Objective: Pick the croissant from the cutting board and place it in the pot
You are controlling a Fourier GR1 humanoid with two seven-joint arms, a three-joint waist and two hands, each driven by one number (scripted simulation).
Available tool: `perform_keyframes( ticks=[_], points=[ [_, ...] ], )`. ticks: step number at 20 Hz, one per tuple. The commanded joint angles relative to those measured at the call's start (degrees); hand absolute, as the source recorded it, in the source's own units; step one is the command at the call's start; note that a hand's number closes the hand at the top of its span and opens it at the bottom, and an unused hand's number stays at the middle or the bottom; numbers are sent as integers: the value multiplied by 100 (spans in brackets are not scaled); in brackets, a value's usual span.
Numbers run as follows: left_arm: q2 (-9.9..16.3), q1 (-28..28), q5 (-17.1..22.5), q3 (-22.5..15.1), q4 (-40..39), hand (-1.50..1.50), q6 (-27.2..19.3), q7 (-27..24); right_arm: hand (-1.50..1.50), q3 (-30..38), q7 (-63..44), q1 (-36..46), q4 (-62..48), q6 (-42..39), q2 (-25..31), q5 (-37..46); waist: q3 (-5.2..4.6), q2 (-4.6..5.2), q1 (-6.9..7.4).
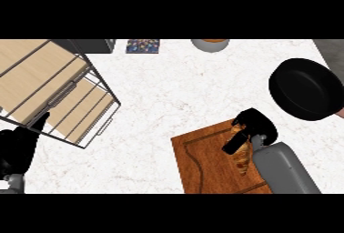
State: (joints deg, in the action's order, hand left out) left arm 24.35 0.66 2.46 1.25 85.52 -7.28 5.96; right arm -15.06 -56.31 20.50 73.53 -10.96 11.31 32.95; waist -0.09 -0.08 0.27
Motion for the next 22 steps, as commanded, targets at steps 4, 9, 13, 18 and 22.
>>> perform_keyframes(
  ticks=[4,9,13,18,22],
  points=[
    [-287,119,-149,-226,207,0,-116,-83,150,-640,1381,1068,9,-743,318,226,11,15,141],
    [-121,35,-134,-43,248,0,-23,258,150,-878,1476,1040,424,-210,599,1095,11,-12,-3],
    [14,-49,10,192,-71,0,135,94,150,-964,662,1582,1180,-123,665,1747,2,-44,-85],
    [-83,-14,-73,80,192,0,69,273,150,-669,334,1863,1796,323,1119,2516,9,-38,-85],
    [-284,243,-308,-7,120,0,-41,-163,150,-40,424,1745,2146,615,1060,2315,9,-7,-40]
  ],
)
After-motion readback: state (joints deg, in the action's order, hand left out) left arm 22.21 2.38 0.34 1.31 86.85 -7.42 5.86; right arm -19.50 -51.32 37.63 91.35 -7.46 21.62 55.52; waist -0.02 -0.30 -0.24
